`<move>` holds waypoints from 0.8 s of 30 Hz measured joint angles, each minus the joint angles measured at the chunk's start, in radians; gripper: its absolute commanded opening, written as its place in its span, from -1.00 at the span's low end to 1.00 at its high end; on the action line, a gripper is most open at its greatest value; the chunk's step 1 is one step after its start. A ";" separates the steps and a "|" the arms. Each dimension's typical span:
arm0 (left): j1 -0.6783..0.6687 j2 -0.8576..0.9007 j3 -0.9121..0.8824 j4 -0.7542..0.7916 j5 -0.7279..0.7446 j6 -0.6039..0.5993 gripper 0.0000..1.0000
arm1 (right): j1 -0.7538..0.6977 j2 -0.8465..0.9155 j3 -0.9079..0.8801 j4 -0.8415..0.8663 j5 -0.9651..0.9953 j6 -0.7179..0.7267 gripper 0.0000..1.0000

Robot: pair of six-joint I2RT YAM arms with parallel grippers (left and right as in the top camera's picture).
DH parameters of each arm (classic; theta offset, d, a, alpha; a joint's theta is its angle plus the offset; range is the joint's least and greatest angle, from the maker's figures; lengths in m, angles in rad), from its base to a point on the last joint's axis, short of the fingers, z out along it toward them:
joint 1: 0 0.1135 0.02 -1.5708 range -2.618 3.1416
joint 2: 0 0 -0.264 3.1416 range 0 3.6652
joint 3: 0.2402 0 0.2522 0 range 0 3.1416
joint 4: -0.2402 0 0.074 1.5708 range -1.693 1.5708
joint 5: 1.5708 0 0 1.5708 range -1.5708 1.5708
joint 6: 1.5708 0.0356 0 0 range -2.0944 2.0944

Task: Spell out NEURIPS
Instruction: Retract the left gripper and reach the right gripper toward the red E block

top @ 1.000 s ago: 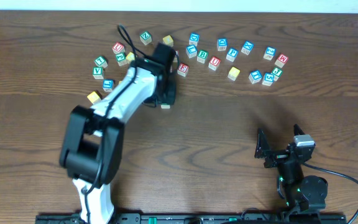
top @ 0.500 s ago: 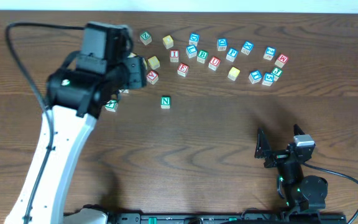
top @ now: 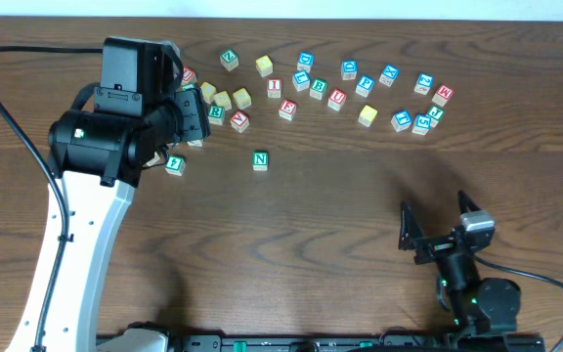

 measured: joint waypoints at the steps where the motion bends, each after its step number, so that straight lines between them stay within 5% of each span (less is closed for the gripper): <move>1: 0.000 0.000 0.000 0.000 0.000 -0.001 0.18 | 0.000 0.018 0.026 -0.002 -0.002 -0.008 0.98; 15: 0.000 0.000 0.000 -0.034 0.008 -0.048 0.19 | 0.000 0.709 0.637 -0.105 -0.005 -0.123 0.98; 24: 0.000 -0.001 0.000 -0.035 0.008 -0.045 0.19 | 0.000 1.120 0.954 -0.176 -0.211 -0.143 0.99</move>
